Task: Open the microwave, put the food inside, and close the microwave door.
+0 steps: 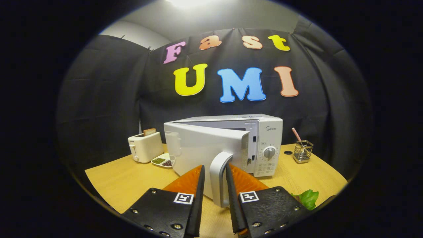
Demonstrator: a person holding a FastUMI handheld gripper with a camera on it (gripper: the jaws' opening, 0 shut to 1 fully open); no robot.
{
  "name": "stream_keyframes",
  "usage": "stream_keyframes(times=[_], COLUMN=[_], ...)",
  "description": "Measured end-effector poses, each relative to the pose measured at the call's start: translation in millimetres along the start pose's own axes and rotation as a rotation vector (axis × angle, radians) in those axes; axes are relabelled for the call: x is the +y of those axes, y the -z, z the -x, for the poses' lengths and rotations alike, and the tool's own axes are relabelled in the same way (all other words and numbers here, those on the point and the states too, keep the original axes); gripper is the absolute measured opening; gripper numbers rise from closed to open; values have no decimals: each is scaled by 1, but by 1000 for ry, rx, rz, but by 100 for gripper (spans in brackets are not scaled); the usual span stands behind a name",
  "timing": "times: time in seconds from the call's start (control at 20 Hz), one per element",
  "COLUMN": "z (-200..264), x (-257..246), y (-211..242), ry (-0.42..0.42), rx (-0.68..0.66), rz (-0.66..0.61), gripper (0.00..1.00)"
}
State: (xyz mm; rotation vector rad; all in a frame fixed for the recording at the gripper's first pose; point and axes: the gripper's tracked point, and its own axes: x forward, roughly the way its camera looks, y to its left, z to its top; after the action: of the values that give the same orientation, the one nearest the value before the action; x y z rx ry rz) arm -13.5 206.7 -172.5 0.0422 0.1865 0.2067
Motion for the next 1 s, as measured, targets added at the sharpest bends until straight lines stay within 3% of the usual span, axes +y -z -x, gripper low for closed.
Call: stream_keyframes(times=[0.35, 0.65, 1.0], z=[20, 33, 58], x=[32, 83, 155], y=[7, 22, 29], ry=[-64, -175, -316], rx=[12, 59, 66], rz=[-11, -60, -5], gripper=[37, 36, 36])
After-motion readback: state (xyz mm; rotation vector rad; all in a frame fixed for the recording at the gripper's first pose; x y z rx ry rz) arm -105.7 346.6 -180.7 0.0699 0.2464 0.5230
